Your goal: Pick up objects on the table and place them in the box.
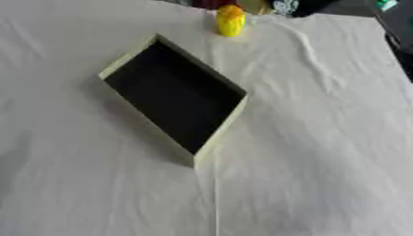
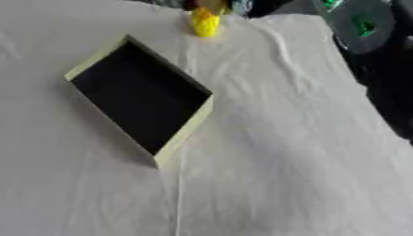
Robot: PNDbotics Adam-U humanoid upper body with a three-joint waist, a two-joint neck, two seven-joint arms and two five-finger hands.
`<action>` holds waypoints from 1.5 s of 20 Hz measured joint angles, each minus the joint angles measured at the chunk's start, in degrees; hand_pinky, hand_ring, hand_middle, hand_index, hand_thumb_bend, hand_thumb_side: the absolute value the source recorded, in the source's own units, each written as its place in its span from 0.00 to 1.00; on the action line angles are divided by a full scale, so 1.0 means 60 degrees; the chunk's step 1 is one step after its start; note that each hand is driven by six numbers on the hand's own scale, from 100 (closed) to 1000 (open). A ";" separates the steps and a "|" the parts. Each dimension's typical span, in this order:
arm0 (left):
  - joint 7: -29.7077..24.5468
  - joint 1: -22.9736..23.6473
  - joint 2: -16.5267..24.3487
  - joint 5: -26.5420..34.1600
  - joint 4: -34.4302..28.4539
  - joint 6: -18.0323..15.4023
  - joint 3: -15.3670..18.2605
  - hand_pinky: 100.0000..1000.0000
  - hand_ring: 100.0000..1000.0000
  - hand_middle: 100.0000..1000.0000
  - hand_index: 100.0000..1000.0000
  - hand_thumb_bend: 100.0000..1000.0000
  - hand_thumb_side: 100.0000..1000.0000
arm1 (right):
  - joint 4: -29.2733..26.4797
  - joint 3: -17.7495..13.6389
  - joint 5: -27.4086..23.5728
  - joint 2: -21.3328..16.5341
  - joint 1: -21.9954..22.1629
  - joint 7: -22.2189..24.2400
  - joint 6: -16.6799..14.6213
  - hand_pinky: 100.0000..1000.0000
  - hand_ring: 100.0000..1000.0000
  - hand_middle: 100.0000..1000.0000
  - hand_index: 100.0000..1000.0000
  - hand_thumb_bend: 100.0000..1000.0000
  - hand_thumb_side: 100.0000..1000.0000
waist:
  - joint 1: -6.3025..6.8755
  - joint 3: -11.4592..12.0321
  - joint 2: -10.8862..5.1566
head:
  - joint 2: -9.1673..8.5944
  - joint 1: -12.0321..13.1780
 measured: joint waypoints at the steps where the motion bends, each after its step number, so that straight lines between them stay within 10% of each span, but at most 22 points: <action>1: -0.0004 -0.0010 0.0001 0.0001 0.0000 0.0004 -0.0011 0.85 0.89 0.87 0.80 0.30 0.78 | -0.0293 0.0129 -0.0145 0.0000 0.0017 0.0075 0.0074 0.78 0.61 0.54 0.60 0.00 0.00 | -0.0005 0.0014 -0.0044 | 0.0004 -0.0011; 14: -0.0007 -0.0063 0.0086 0.0010 0.0000 0.0057 -0.0028 0.85 0.89 0.87 0.79 0.30 0.78 | -0.1626 0.1249 -0.0712 0.0393 0.0088 0.0859 0.0156 0.82 0.61 0.54 0.61 0.00 0.00 | -0.0112 0.0263 -0.0227 | 0.0255 -0.0120; 30: -0.0020 -0.0168 -0.0011 0.0102 0.0000 0.0073 -0.0033 0.85 0.89 0.87 0.79 0.30 0.78 | 0.0096 0.1793 -0.0536 0.1227 0.0407 0.1019 -0.0641 0.82 0.71 0.67 0.70 0.00 0.00 | -0.0288 0.0624 0.0079 | 0.0288 -0.0248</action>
